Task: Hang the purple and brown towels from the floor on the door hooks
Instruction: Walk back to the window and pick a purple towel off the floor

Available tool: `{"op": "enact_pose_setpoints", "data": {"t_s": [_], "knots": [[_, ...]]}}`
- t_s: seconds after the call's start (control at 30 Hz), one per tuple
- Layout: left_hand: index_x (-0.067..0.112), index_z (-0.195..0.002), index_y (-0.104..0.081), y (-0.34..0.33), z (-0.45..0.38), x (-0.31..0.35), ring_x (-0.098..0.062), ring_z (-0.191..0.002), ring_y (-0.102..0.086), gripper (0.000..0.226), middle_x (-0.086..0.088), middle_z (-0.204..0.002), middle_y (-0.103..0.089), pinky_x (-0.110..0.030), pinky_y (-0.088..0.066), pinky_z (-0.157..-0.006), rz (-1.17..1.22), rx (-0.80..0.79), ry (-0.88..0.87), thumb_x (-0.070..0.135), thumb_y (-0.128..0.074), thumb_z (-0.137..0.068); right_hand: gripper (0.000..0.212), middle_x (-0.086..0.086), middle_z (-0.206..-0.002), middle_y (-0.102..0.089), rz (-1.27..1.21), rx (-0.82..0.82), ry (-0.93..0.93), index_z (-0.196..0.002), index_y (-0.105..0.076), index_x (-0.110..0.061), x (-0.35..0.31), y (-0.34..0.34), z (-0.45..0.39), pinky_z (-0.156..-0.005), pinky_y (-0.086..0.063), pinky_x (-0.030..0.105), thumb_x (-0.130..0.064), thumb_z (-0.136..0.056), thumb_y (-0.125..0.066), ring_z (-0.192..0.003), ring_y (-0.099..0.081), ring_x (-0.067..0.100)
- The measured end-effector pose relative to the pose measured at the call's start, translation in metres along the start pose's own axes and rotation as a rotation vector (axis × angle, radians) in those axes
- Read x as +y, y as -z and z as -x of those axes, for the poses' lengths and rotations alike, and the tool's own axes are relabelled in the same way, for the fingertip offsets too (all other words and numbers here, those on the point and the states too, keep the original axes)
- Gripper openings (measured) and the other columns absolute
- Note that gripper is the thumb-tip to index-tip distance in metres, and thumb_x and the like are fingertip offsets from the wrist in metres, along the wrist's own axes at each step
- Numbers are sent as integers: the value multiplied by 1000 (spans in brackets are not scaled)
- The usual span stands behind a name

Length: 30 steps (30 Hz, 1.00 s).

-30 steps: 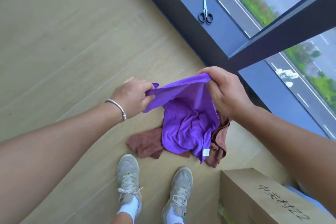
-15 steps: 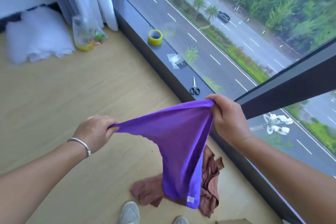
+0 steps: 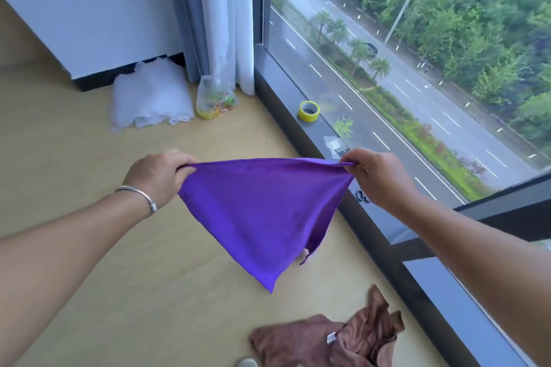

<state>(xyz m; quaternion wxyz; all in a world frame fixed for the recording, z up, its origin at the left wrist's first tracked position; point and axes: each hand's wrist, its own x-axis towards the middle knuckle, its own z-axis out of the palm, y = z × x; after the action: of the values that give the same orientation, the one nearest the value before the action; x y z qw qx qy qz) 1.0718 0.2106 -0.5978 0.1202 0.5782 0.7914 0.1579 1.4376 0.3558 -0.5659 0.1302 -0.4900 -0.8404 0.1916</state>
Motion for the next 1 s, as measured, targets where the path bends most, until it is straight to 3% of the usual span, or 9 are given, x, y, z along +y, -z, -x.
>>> {"op": "enact_pose_setpoints", "data": {"t_s": [0.13, 0.33, 0.43, 0.5, 0.7, 0.83, 1.0], "knots": [[24, -99, -71, 46, -2, -32, -30, -90, -60, 14, 0, -95, -66, -37, -46, -73, -29, 105, 39, 26, -60, -90, 11, -8, -70, -56, 33, 39, 62, -90, -67, -24, -45, -10, -34, -60, -34, 27, -16, -88, -60, -70, -55, 23], [28, -89, -70, 111, 16, -81, -20, -80, -59, 7, 8, -85, -67, -33, -46, -69, -18, 273, 105, 31, -65, -86, 9, -2, -81, -66, 1, 42, 140, -92, -63, -27, -115, -23, -62, -68, -50, 37, -22, -90, -55, -79, -59, 26], [30, -87, -70, 125, 45, -99, -18, -78, -57, 6, 10, -82, -65, -31, -43, -66, -36, 287, 126, 33, -65, -86, 10, -8, -67, -55, 6, 48, 204, -90, -59, -24, -135, -35, -55, -53, -36, 25, -24, -94, -49, -69, -48, 26], [28, -88, -71, 126, 72, -108, -17, -75, -54, 6, 10, -81, -63, -29, -38, -64, -64, 276, 136, 31, -65, -87, 15, -6, -72, -55, 18, 28, 242, -93, -60, -19, -142, -46, -43, -51, -30, 26, -26, -96, -47, -70, -46, 22], [26, -92, -72, 82, 179, -120, -23, -74, -59, 12, 10, -85, -64, -30, -41, -59, -139, 188, 158, 19, -63, -90, 13, -11, -86, -61, 20, -143, 387, -93, -69, -21, -133, -96, 26, -65, -37, 26, -22, -92, -56, -89, -56, 16], [22, -91, -74, 24, 247, -123, -28, -74, -62, 10, 6, -86, -68, -28, -38, -57, -144, 81, 167, 16, -68, -86, 13, -11, -93, -65, 18, -258, 363, -93, -71, -23, -107, -145, 86, -66, -39, 25, -23, -89, -59, -91, -57, 12], [23, -92, -74, -52, 313, -140, -28, -77, -64, 10, 6, -89, -69, -32, -46, -63, -88, -97, 258, 18, -67, -87, 15, -8, -96, -67, 39, -412, 305, -95, -71, -20, -75, -210, 153, -67, -37, 24, -22, -90, -57, -96, -57, 14]]}}
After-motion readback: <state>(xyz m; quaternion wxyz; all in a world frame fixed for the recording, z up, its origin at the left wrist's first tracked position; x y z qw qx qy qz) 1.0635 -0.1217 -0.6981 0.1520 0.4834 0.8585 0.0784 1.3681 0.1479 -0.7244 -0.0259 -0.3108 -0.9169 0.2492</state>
